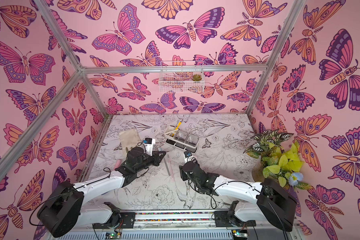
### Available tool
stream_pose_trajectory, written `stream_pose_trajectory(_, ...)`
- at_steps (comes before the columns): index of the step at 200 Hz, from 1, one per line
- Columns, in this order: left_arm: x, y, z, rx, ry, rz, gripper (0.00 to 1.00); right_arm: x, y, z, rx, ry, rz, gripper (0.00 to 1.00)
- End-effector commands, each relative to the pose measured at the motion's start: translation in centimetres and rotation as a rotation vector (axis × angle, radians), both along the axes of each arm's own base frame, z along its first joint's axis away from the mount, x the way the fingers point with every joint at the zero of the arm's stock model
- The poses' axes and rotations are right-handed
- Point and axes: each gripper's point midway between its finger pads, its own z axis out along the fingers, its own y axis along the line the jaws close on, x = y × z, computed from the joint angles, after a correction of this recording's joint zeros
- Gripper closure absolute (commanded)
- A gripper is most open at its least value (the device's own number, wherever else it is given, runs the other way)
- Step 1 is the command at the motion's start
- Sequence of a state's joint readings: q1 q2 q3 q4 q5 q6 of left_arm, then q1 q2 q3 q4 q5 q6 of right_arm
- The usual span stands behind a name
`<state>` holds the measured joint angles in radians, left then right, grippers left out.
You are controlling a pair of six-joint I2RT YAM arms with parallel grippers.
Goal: Place the toothbrush into the toothbrush holder
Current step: Place the toothbrush in the toothbrush holder.
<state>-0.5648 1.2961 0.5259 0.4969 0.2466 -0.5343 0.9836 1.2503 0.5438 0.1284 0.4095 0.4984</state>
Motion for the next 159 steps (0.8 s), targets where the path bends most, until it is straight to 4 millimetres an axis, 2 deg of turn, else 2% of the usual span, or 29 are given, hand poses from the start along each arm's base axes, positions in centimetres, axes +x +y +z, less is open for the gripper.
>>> stream_pose_trajectory(1, 0.7, 0.7, 0.6, 0.05, -0.053, 0.013, 1.0, 0.4, -3.1, 0.3, -0.036, -0.032, -0.143, 0.38)
stream_pose_trajectory(28, 1.5, 0.9, 1.5, 0.061, -0.052, 0.032, 1.0, 0.2, -5.1, 0.6, -0.06, -0.056, -0.185, 0.35)
stream_pose_trajectory(31, 1.4, 1.0, 2.9, 0.041, -0.081, 0.034, 1.0, 0.2, -5.2, 0.6, -0.058, -0.057, -0.185, 0.35)
stream_pose_trajectory(39, 1.5, 0.9, 3.6, 0.034, -0.093, 0.035, 1.0, 0.1, -5.6, 0.5, -0.055, -0.055, -0.194, 0.35)
stream_pose_trajectory(85, 2.4, 1.0, 5.4, 0.044, -0.119, 0.057, 1.0, -0.6, -8.4, -0.9, -0.039, -0.032, -0.258, 0.32)
stream_pose_trajectory(97, 2.7, 1.1, 5.9, 0.049, -0.129, 0.069, 1.0, -0.9, -8.9, -1.3, -0.03, -0.012, -0.256, 0.28)
stream_pose_trajectory(129, 3.7, 1.1, 7.2, 0.067, -0.163, 0.086, 1.0, -1.4, -9.4, -1.2, -0.048, 0.053, -0.196, 0.25)
stream_pose_trajectory(145, 4.2, 1.0, 8.7, 0.068, -0.194, 0.087, 1.0, -1.5, -9.4, -0.6, -0.063, 0.072, -0.164, 0.25)
stream_pose_trajectory(149, 4.7, 0.7, 7.7, 0.085, -0.172, 0.085, 1.0, -1.6, -9.3, -0.4, -0.062, 0.08, -0.149, 0.25)
stream_pose_trajectory(159, 5.1, 0.5, 8.3, 0.084, -0.182, 0.085, 1.0, -1.7, -8.9, -0.1, -0.05, 0.102, -0.115, 0.23)
